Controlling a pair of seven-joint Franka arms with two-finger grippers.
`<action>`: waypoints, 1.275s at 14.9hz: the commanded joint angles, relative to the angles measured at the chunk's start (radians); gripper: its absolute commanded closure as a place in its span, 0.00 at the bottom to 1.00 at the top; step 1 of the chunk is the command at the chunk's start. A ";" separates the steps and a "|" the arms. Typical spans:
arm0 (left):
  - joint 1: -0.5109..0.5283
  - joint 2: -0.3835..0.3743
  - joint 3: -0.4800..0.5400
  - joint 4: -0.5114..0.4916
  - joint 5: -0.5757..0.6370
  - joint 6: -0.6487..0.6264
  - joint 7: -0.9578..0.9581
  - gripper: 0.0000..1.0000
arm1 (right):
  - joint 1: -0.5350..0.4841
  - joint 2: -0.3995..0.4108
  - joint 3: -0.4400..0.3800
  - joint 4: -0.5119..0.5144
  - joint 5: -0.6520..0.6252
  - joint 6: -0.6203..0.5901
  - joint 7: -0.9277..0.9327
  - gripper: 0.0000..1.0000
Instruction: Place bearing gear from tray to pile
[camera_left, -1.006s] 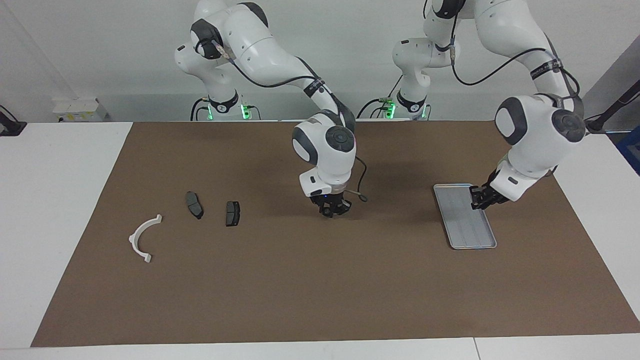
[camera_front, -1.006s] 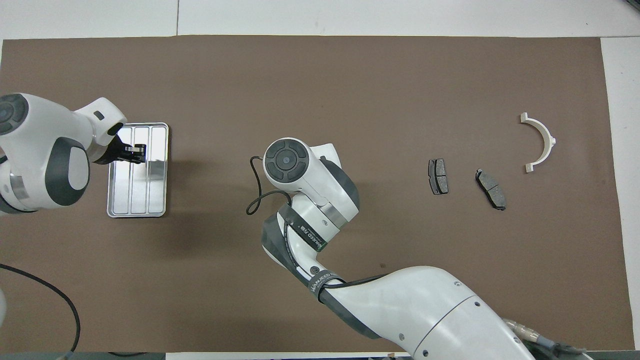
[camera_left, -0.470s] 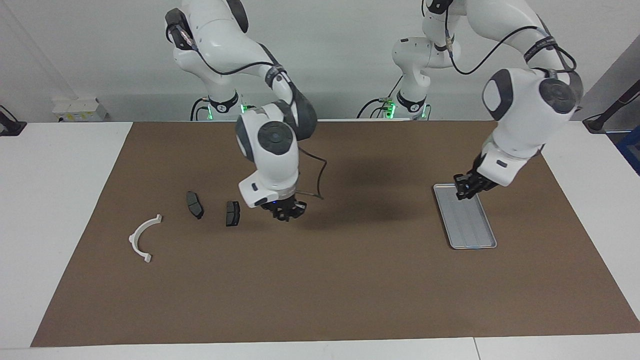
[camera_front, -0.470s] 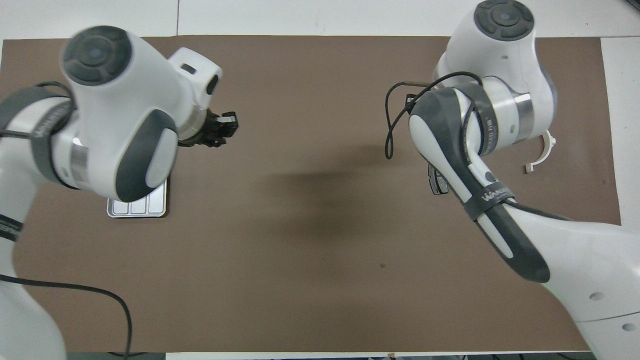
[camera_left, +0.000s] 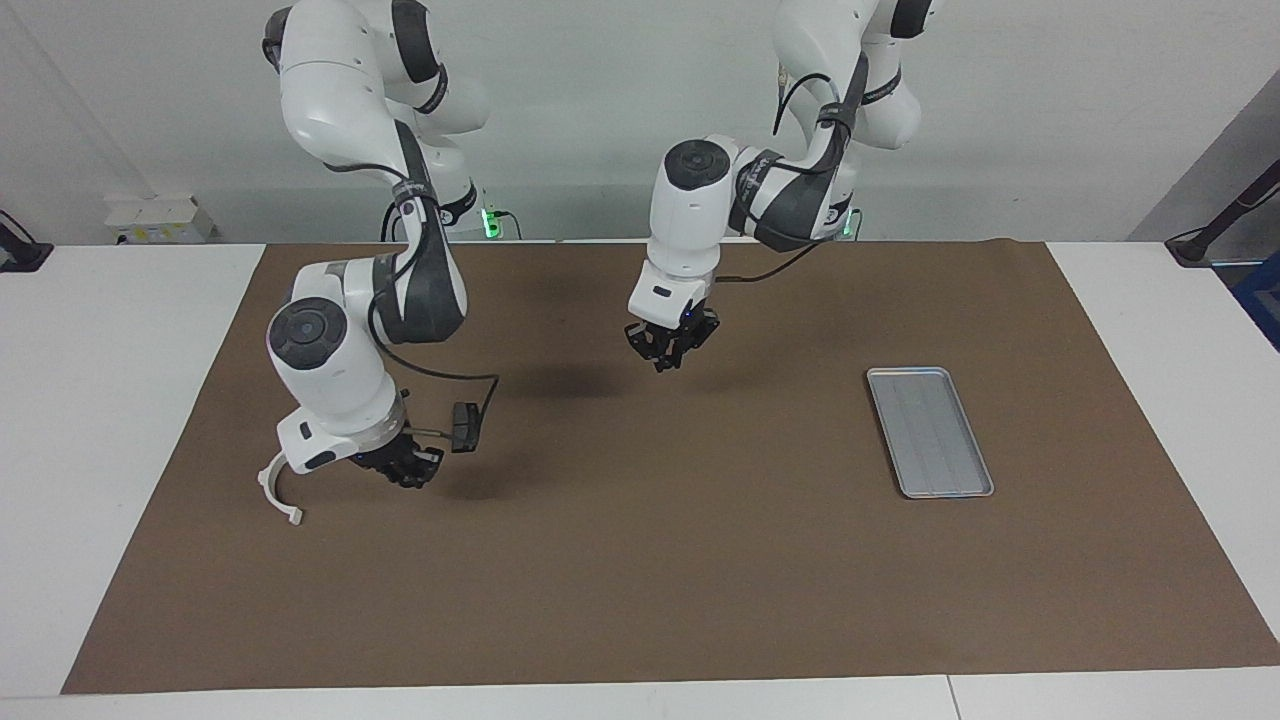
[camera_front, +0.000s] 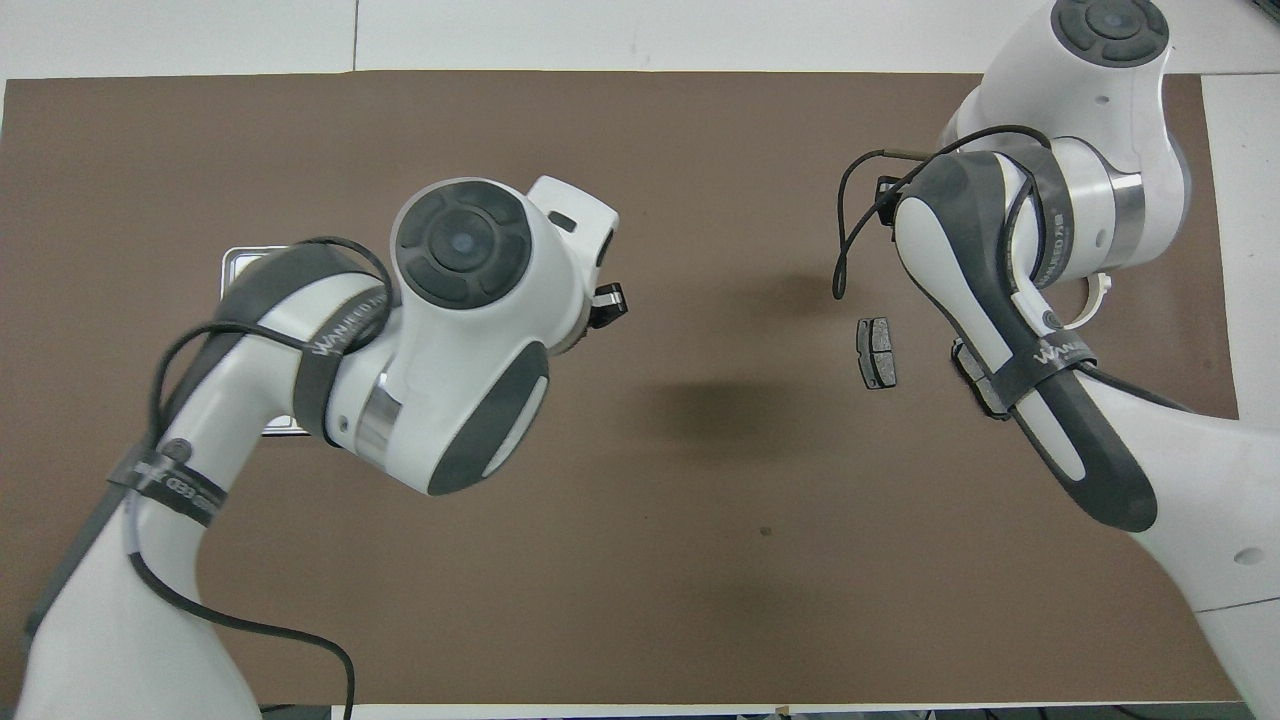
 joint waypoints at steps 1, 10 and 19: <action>-0.017 0.068 0.021 -0.015 0.025 0.086 -0.032 1.00 | -0.043 0.007 0.012 -0.055 -0.026 0.090 -0.056 1.00; -0.025 0.084 0.022 -0.150 0.042 0.252 -0.035 1.00 | -0.073 0.060 0.012 -0.091 -0.026 0.218 -0.104 1.00; -0.013 0.075 0.024 -0.152 0.042 0.252 -0.020 0.00 | -0.055 0.023 0.014 -0.083 -0.104 0.163 -0.116 0.00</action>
